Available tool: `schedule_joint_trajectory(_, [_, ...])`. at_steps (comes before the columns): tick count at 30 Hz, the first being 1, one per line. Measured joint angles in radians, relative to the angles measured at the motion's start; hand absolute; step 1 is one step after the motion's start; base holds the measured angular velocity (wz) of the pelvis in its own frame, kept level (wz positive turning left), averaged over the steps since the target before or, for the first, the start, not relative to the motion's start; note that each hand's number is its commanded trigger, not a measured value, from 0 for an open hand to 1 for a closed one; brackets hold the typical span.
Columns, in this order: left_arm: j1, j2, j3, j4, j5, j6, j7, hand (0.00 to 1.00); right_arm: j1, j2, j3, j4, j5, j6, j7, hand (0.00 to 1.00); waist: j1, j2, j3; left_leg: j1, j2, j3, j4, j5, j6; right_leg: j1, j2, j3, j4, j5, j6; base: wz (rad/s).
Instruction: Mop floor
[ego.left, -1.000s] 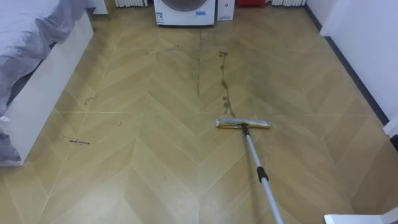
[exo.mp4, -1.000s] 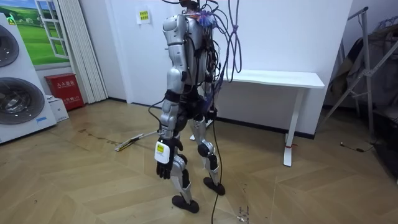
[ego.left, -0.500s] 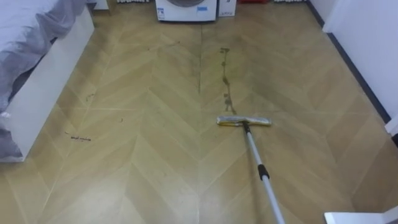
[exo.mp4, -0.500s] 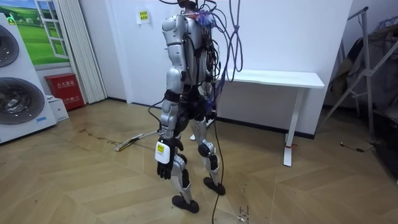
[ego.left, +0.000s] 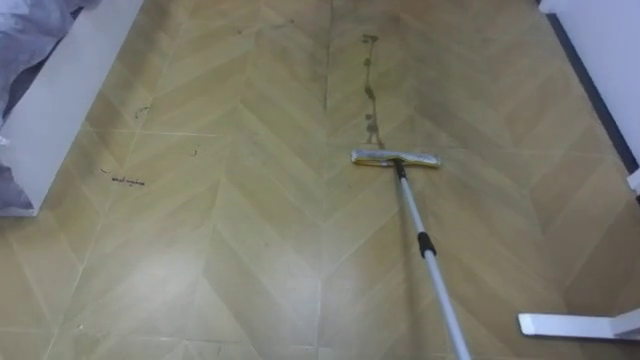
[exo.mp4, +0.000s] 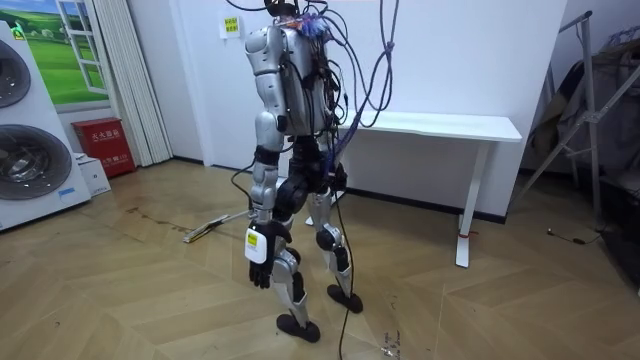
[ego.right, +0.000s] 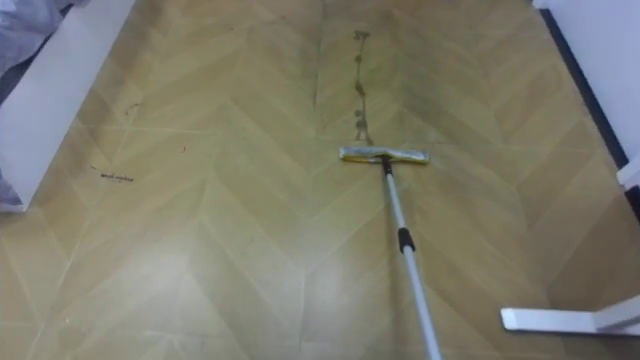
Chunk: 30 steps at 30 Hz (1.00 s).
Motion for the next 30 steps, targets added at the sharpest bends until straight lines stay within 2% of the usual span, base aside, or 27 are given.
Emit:
schedule_joint_trajectory(1, [-0.011,0.001,-0.008,0.011,-0.002,-0.004,0.014,0.00,-0.009,0.000,0.000,0.009,0.006,-0.001,-0.011,1.00,0.000,-0.001,0.0004,-0.026,-0.001,-0.008,0.014,0.000,0.000,-0.032,-0.002,0.006,0.033,-0.009,-0.009,0.13])
schedule_joint_trajectory(2, [-0.018,0.001,-0.013,0.018,-0.004,-0.005,0.020,0.00,-0.013,0.000,0.000,0.011,0.010,-0.001,-0.015,1.00,0.001,-0.001,0.0013,-0.039,-0.001,-0.012,0.020,0.000,-0.001,-0.047,-0.002,0.011,0.047,-0.013,-0.010,0.14])
schedule_joint_trajectory(4, [-0.035,-0.001,-0.016,0.042,-0.013,-0.010,0.042,0.00,-0.025,0.000,0.002,0.011,0.029,-0.003,-0.034,1.00,0.004,-0.005,0.0071,-0.081,-0.002,-0.020,0.045,0.003,-0.005,-0.108,-0.003,0.041,0.104,-0.030,-0.021,0.06])
schedule_joint_trajectory(7, [-0.060,-0.001,-0.017,0.072,-0.034,-0.016,0.067,0.00,-0.034,0.001,0.017,0.018,0.062,-0.021,-0.057,1.00,0.013,-0.005,0.0112,-0.169,-0.008,-0.049,0.098,-0.002,-0.017,-0.208,-0.008,0.050,0.193,-0.059,-0.031,0.08])
schedule_joint_trajectory(11, [-0.083,-0.003,-0.017,0.090,-0.054,-0.018,0.080,0.00,-0.042,-0.001,0.023,0.018,0.121,-0.032,-0.072,1.00,0.029,-0.008,0.0112,-0.283,-0.007,-0.058,0.170,-0.005,-0.033,-0.319,-0.007,0.061,0.275,-0.108,-0.043,0.05])
schedule_joint_trajectory(13, [-0.083,-0.002,-0.021,0.094,-0.092,-0.016,0.090,0.00,-0.044,-0.001,0.040,0.018,0.164,-0.033,-0.079,1.00,0.030,-0.011,0.0095,-0.346,-0.008,-0.068,0.205,-0.002,-0.047,-0.375,-0.005,0.062,0.315,-0.146,-0.060,0.11])
schedule_joint_trajectory(14, [-0.082,-0.002,-0.021,0.094,-0.096,-0.016,0.092,0.00,-0.044,-0.001,0.044,0.018,0.172,-0.033,-0.080,1.00,0.032,-0.013,0.0090,-0.363,-0.008,-0.069,0.216,0.000,-0.050,-0.388,-0.004,0.063,0.320,-0.160,-0.060,0.11])
schedule_joint_trajectory(17, [-0.081,-0.005,-0.019,0.098,-0.130,-0.014,0.102,0.00,-0.042,-0.002,0.069,0.027,0.200,-0.039,-0.091,1.00,0.039,-0.010,0.0079,-0.439,0.001,-0.081,0.279,0.007,-0.071,-0.468,-0.005,0.055,0.402,-0.188,-0.089,0.09])
schedule_joint_trajectory(19, [-0.074,-0.005,-0.017,0.098,-0.162,-0.012,0.106,0.00,-0.030,-0.006,0.092,0.030,0.224,-0.041,-0.092,1.00,0.055,-0.009,0.0082,-0.497,0.023,-0.053,0.371,-0.012,-0.076,-0.514,-0.019,0.031,0.486,-0.227,-0.121,0.00])
schedule_joint_trajectory(20, [-0.071,-0.004,-0.017,0.099,-0.172,-0.012,0.107,0.00,-0.028,-0.006,0.100,0.031,0.232,-0.041,-0.092,1.00,0.057,-0.008,0.0090,-0.509,0.030,-0.041,0.392,-0.016,-0.074,-0.520,-0.019,0.030,0.507,-0.237,-0.126,0.07])
schedule_joint_trajectory(22, [-0.070,-0.003,-0.021,0.095,-0.220,-0.010,0.109,0.00,-0.031,-0.005,0.129,0.031,0.281,-0.043,-0.092,1.00,0.065,-0.010,0.0045,-0.555,0.029,-0.037,0.438,-0.023,-0.077,-0.571,-0.017,0.031,0.587,-0.267,-0.135,0.11])
schedule_joint_trajectory(24, [-0.074,-0.004,-0.037,0.086,-0.238,-0.010,0.110,0.00,-0.035,-0.003,0.137,0.041,0.315,-0.057,-0.097,1.00,0.085,-0.009,0.0024,-0.582,0.026,-0.042,0.446,-0.016,-0.086,-0.612,-0.010,0.042,0.623,-0.274,-0.137,0.08])
schedule_joint_trajectory(25, [-0.071,-0.004,-0.042,0.089,-0.245,-0.007,0.110,0.00,-0.051,-0.005,0.144,0.066,0.331,-0.061,-0.101,1.00,0.096,-0.005,0.0031,-0.594,0.026,-0.043,0.473,-0.013,-0.094,-0.624,-0.031,0.034,0.649,-0.282,-0.157,0.04])
schedule_joint_trajectory(26, [-0.065,-0.004,-0.043,0.089,-0.246,-0.006,0.110,0.00,-0.065,-0.007,0.145,0.075,0.333,-0.061,-0.103,1.00,0.103,-0.001,0.0014,-0.606,0.027,-0.030,0.532,-0.019,-0.093,-0.625,-0.048,0.019,0.668,-0.292,-0.173,-0.12])
schedule_joint_trajectory(27, [-0.049,-0.003,-0.048,0.092,-0.247,-0.005,0.110,0.00,-0.088,-0.013,0.145,0.097,0.338,-0.060,-0.104,1.00,0.114,0.001,0.0043,-0.622,0.030,0.005,0.698,-0.042,-0.080,-0.626,-0.065,0.007,0.712,-0.313,-0.181,-0.25])
schedule_joint_trajectory(28, [-0.039,-0.001,-0.061,0.102,-0.247,-0.006,0.110,0.00,-0.121,-0.023,0.149,0.107,0.343,-0.051,-0.095,1.00,0.130,0.008,0.0059,-0.624,0.032,0.023,0.837,-0.045,-0.074,-0.628,-0.069,0.009,0.749,-0.330,-0.187,-0.33])
schedule_joint_trajectory(29, [-0.039,0.000,-0.064,0.108,-0.248,-0.006,0.110,0.00,-0.140,-0.028,0.151,0.111,0.348,-0.050,-0.088,1.00,0.138,0.007,0.0056,-0.622,0.032,0.029,0.882,-0.043,-0.074,-0.633,-0.071,0.008,0.766,-0.337,-0.188,-0.26])
schedule_joint_trajectory(30, [-0.039,0.006,-0.063,0.106,-0.249,-0.008,0.110,0.00,-0.185,-0.034,0.149,0.109,0.348,-0.045,-0.075,1.00,0.146,0.003,0.0088,-0.641,0.033,0.028,0.916,-0.025,-0.077,-0.638,-0.071,0.009,0.792,-0.351,-0.185,-0.13])
